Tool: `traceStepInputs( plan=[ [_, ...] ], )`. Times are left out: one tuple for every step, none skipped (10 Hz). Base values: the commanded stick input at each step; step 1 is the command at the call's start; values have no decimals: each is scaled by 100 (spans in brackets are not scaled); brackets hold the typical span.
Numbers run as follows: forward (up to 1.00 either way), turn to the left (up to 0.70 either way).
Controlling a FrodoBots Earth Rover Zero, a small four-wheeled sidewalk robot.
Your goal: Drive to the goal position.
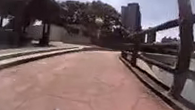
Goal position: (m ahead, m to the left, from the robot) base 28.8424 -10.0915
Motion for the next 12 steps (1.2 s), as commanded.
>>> traceStepInputs(
  plan=[
    [70, -35],
    [70, -35],
    [70, -35],
    [70, -35],
    [70, -35],
    [70, -35],
    [70, -33],
    [70, -21],
    [70, 0],
    [70, 0],
    [70, 0],
    [70, 0]
  ],
)
